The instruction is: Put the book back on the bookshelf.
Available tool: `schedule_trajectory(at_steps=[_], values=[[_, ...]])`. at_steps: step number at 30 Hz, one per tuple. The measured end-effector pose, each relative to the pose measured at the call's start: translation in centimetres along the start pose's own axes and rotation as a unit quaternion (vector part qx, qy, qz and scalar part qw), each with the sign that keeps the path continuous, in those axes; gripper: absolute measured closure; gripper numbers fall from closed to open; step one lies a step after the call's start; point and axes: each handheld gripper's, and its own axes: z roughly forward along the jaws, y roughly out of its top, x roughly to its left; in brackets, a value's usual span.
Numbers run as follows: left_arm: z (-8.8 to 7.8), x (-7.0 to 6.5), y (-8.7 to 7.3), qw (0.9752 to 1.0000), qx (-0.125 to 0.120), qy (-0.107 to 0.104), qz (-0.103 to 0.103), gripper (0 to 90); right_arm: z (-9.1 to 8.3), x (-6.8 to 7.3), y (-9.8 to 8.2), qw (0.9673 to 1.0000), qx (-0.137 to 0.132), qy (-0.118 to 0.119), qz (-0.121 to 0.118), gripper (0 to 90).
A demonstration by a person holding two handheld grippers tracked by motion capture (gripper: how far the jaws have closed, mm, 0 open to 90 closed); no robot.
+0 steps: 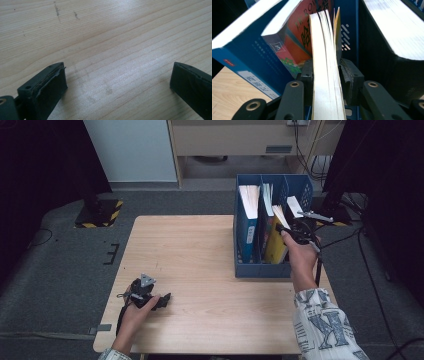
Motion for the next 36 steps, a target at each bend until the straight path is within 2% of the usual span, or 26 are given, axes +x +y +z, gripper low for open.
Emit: schedule_trajectory(at_steps=[10,18,26,36], values=[[0.0,0.0,0.0,1.0,0.0,0.0,0.0,0.0,-0.4,0.2,0.3,1.0,0.001,0.004,0.004,68.6],[0.0,0.0,0.0,1.0,0.0,0.0,0.0,0.0,-0.3,0.5,0.6,0.9998,0.004,-0.007,-0.018,74.0],[0.0,0.0,0.0,1.0,0.0,0.0,0.0,0.0,0.4,0.6,1.6,0.9997,-0.003,-0.014,-0.022,74.9],[0.0,0.0,0.0,1.0,0.0,0.0,0.0,0.0,1.2,0.8,3.2,0.9992,-0.025,-0.018,-0.024,75.0]])
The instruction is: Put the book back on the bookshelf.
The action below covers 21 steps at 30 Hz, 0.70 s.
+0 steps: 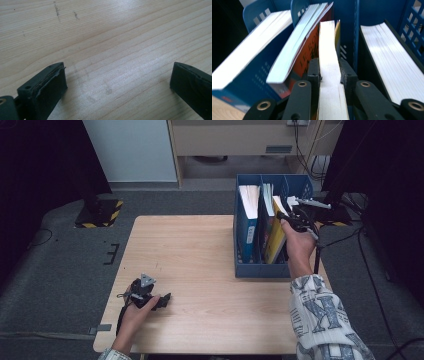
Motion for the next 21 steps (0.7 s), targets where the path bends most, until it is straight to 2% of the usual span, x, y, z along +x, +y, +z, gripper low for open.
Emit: schedule_trajectory(at_steps=[7,9,21], values=[[0.0,0.0,0.0,1.0,0.0,0.0,0.0,0.0,0.8,0.0,1.0,1.0,-0.009,-0.001,-0.002,75.0],[0.0,0.0,0.0,1.0,0.0,-0.001,0.0,0.0,1.2,0.2,1.1,0.9999,-0.01,-0.006,-0.013,74.9],[0.0,0.0,0.0,1.0,0.0,-0.001,0.0,0.0,2.8,0.1,1.5,0.9997,-0.017,-0.014,-0.009,75.0]])
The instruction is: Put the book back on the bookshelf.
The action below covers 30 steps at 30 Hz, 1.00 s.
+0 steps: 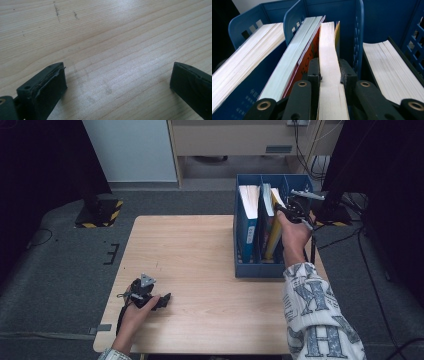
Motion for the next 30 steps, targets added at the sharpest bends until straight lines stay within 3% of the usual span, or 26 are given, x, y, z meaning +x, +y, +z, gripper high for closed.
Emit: schedule_trajectory(at_steps=[11,19,26,30], values=[[0.0,0.0,0.0,1.0,0.0,-0.001,0.0,0.0,1.5,-0.2,-0.4,0.9999,-0.003,-0.009,0.005,75.0],[0.0,0.0,0.0,1.0,0.0,-0.001,0.001,0.0,2.0,-0.2,-0.9,0.9999,0.013,-0.011,0.005,74.9],[0.0,0.0,0.0,1.0,0.0,-0.001,0.001,0.0,2.1,-0.2,-1.0,0.9998,0.014,-0.011,0.004,74.7],[0.0,0.0,0.0,1.0,0.0,-0.001,0.001,0.0,1.7,0.1,-1.1,0.9995,0.028,-0.014,0.001,74.5]])
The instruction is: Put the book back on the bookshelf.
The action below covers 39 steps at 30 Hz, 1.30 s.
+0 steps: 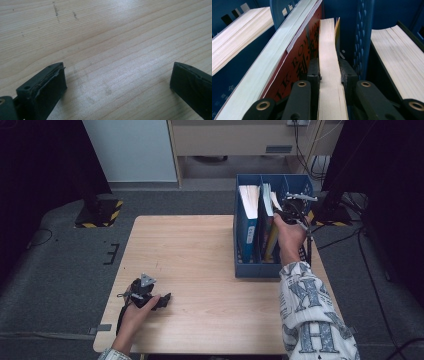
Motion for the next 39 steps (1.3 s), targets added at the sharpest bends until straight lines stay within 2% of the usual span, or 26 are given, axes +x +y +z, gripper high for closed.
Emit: schedule_trajectory(at_steps=[5,10,22,35,36,39], values=[[0.0,0.0,0.0,1.0,0.0,0.0,0.0,0.0,-0.2,0.0,-0.1,1.0,0.003,0.002,0.001,74.1],[0.0,0.0,0.0,1.0,0.0,0.0,0.0,0.0,-0.4,-0.1,-0.4,0.9998,0.001,0.017,0.014,72.8],[0.0,0.0,0.0,1.0,0.0,0.0,0.0,0.0,-0.9,-0.3,-0.3,0.9994,0.007,0.025,0.024,70.3],[0.0,0.0,0.0,1.0,-0.003,0.0,-0.003,0.0,-1.1,-0.1,0.5,0.9994,0.023,0.022,0.01,73.3],[0.0,-0.1,0.0,1.0,-0.003,0.0,-0.003,0.0,-1.1,0.0,0.6,0.9996,0.023,0.016,0.001,74.5],[0.0,-0.1,0.0,1.0,-0.003,0.0,-0.004,0.0,-1.1,0.1,0.6,0.9997,0.022,0.008,-0.007,75.3]])
